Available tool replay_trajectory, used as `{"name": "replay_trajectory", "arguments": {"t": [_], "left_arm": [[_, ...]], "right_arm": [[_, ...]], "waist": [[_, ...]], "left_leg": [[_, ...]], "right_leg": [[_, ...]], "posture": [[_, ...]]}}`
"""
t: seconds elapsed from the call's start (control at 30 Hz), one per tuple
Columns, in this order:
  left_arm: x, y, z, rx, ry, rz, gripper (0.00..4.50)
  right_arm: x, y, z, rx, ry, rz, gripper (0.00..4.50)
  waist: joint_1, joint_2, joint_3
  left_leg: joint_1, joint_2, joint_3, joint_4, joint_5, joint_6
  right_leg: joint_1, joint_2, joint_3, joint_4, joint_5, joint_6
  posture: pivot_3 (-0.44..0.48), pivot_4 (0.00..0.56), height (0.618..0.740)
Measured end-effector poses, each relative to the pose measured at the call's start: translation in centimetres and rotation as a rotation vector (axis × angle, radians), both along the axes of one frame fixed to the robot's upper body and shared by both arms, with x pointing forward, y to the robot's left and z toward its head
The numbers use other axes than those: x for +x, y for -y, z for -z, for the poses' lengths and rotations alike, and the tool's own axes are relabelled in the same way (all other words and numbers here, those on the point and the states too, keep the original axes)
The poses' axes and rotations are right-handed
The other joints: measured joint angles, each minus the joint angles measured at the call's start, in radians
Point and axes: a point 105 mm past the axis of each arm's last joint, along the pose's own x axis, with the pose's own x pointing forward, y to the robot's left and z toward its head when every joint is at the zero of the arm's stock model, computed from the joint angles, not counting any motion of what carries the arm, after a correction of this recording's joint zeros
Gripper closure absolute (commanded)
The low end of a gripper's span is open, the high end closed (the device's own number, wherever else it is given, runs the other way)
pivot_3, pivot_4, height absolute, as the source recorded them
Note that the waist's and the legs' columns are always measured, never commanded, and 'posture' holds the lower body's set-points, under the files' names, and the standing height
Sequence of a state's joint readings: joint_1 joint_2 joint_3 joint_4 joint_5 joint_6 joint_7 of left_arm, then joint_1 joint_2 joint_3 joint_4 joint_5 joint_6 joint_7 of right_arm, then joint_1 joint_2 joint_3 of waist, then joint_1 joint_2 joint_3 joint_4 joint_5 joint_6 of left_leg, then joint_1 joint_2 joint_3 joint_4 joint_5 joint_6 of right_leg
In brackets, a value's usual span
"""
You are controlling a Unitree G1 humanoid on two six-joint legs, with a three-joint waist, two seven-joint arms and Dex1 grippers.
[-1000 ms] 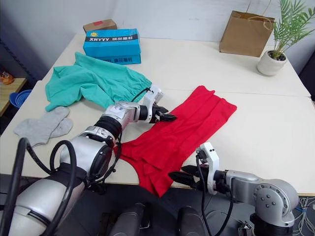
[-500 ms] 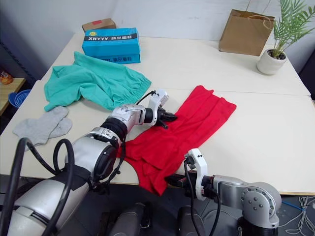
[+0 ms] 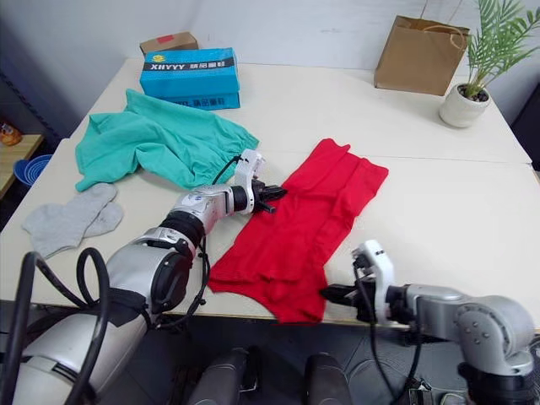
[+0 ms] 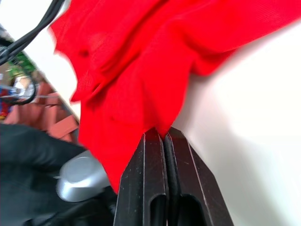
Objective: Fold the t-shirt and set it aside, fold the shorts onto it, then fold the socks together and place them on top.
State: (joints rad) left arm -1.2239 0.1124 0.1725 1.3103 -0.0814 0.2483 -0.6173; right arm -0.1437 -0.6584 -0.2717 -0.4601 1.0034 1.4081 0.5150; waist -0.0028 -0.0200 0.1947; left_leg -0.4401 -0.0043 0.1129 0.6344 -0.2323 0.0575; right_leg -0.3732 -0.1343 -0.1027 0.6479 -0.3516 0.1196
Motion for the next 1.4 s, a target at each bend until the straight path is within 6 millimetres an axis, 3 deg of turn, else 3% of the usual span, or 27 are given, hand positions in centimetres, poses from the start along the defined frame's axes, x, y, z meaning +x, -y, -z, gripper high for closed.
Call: {"name": "replay_trajectory", "arguments": {"t": [0.1,0.37,0.6,0.67,0.77,0.83,0.97,1.07,1.13,1.23,1.3,1.4], "left_arm": [[0.3,-1.0,0.0,-0.028,0.004,-0.040,4.49],[-0.1,-3.9,0.2,-0.057,0.099,-0.092,4.49],[-1.9,-3.3,0.7,-0.055,0.133,-0.049,4.49],[-2.2,-3.2,0.8,-0.045,0.131,-0.042,3.86],[-2.5,-3.5,0.7,-0.018,0.151,-0.037,2.93],[-3.3,-4.7,0.7,0.056,0.200,-0.016,2.30],[-4.9,-7.1,0.6,0.159,0.273,0.037,1.00],[-6.4,-8.7,0.4,0.319,0.404,0.136,0.11],[-7.5,-10.5,0.6,0.453,0.498,0.213,0.00],[-8.5,-10.7,0.4,0.610,0.703,0.363,0.00],[-8.7,-10.4,0.5,0.706,0.819,0.468,0.00],[-8.8,-10.0,0.1,0.808,0.976,0.612,0.00]], "right_arm": [[0.9,1.3,-0.3,-0.024,0.014,0.014,4.50],[2.8,2.5,-0.5,-0.010,0.013,-0.021,4.50],[3.9,2.3,0.1,-0.023,0.031,-0.047,4.50],[3.9,2.1,-0.1,-0.003,0.037,-0.058,4.50],[3.9,1.8,-0.5,0.020,0.061,-0.070,3.86],[3.2,2.1,-1.3,0.034,0.101,-0.071,3.19],[1.9,3.9,-2.3,-0.044,0.185,-0.073,1.73],[1.7,6.1,-2.2,-0.214,0.382,-0.102,0.77],[1.7,8.0,-1.7,-0.361,0.540,-0.161,0.11],[2.4,9.5,-1.3,-0.527,0.741,-0.267,0.05],[2.9,9.4,-1.0,-0.607,0.861,-0.360,0.05],[3.3,7.2,0.0,-0.623,1.032,-0.514,0.05]], "waist": [[0.001,0.000,0.000],[-0.001,0.000,0.000],[0.008,0.000,0.000],[0.008,0.000,0.000],[0.006,0.000,0.000],[0.006,0.000,0.000],[0.006,0.000,0.000],[0.007,0.000,0.000],[0.008,0.000,0.000],[0.011,0.000,0.000],[0.011,0.000,0.000],[0.003,0.000,0.000]], "left_leg": [[0.000,0.000,0.000,0.001,0.000,0.000],[0.000,0.001,0.001,0.005,0.000,0.000],[-0.001,0.001,-0.001,0.011,0.000,0.001],[0.000,0.001,-0.001,0.012,-0.001,0.001],[0.000,0.001,-0.002,0.012,-0.001,0.001],[0.000,0.001,-0.003,0.011,-0.001,0.000],[0.001,0.002,-0.004,0.011,-0.002,0.000],[0.003,0.002,-0.006,0.011,-0.005,-0.001],[0.005,0.001,-0.003,0.010,-0.006,-0.001],[0.007,0.001,-0.002,0.011,-0.007,-0.001],[0.008,0.001,-0.001,0.011,-0.007,-0.003],[0.010,0.001,-0.001,0.011,-0.006,0.000]], "right_leg": [[0.000,0.000,0.000,0.001,0.000,0.000],[0.001,0.000,0.000,0.002,0.000,0.000],[0.003,-0.001,-0.001,0.005,0.000,0.000],[0.005,-0.002,-0.001,0.003,0.000,0.000],[0.006,-0.002,-0.002,0.002,0.000,0.000],[0.006,-0.002,-0.002,0.002,0.000,0.000],[0.009,-0.001,-0.002,-0.002,0.000,0.000],[0.013,-0.001,-0.002,-0.005,0.000,0.000],[0.014,0.001,-0.004,-0.006,0.000,0.000],[0.015,0.000,-0.003,-0.006,0.001,0.002],[0.015,-0.001,-0.003,-0.006,0.001,0.002],[0.016,-0.002,-0.003,-0.004,0.001,0.002]], "posture": [[0.000,0.150,0.740],[0.000,0.150,0.740],[0.000,0.150,0.740],[0.000,0.150,0.740],[0.000,0.150,0.740],[0.000,0.150,0.740],[0.000,0.150,0.740],[0.000,0.150,0.740],[0.000,0.150,0.740],[0.000,0.150,0.740],[0.000,0.150,0.740],[0.000,0.150,0.740]]}}
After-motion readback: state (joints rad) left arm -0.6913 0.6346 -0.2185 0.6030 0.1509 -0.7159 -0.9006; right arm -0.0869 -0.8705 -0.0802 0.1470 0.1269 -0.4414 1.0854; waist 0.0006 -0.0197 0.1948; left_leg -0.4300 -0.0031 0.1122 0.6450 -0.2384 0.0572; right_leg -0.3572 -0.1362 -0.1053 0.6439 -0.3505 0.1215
